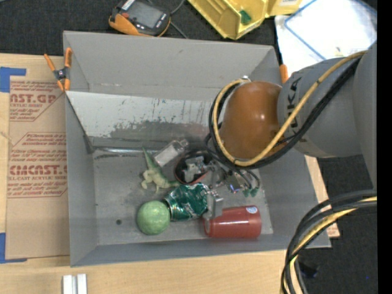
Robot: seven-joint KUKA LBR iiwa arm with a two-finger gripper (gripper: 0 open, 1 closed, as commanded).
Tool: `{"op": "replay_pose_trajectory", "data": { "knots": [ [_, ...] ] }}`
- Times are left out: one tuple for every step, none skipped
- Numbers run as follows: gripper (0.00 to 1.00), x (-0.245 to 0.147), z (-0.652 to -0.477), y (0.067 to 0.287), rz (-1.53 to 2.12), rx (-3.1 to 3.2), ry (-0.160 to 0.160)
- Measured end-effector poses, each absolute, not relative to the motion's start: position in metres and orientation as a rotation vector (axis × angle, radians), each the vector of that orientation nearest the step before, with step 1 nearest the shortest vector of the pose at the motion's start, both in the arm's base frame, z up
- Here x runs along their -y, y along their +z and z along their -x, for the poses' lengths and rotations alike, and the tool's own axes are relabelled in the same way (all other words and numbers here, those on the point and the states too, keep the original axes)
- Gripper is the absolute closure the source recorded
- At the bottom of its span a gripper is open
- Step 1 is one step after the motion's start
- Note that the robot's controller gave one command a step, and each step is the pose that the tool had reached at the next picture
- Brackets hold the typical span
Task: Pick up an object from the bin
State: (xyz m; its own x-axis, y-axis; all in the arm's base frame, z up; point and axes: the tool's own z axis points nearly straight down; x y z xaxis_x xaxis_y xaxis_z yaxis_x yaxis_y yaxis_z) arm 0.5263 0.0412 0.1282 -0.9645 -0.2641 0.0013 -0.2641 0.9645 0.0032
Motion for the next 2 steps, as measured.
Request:
{"op": "replay_pose_trajectory", "data": {
  "knots": [
    [0.0,-0.02,-0.541,0.153,-0.154,3.141,0.0],
    [0.0,-0.045,-0.51,0.113,-0.005,3.137,-0.005]
  ]
}}
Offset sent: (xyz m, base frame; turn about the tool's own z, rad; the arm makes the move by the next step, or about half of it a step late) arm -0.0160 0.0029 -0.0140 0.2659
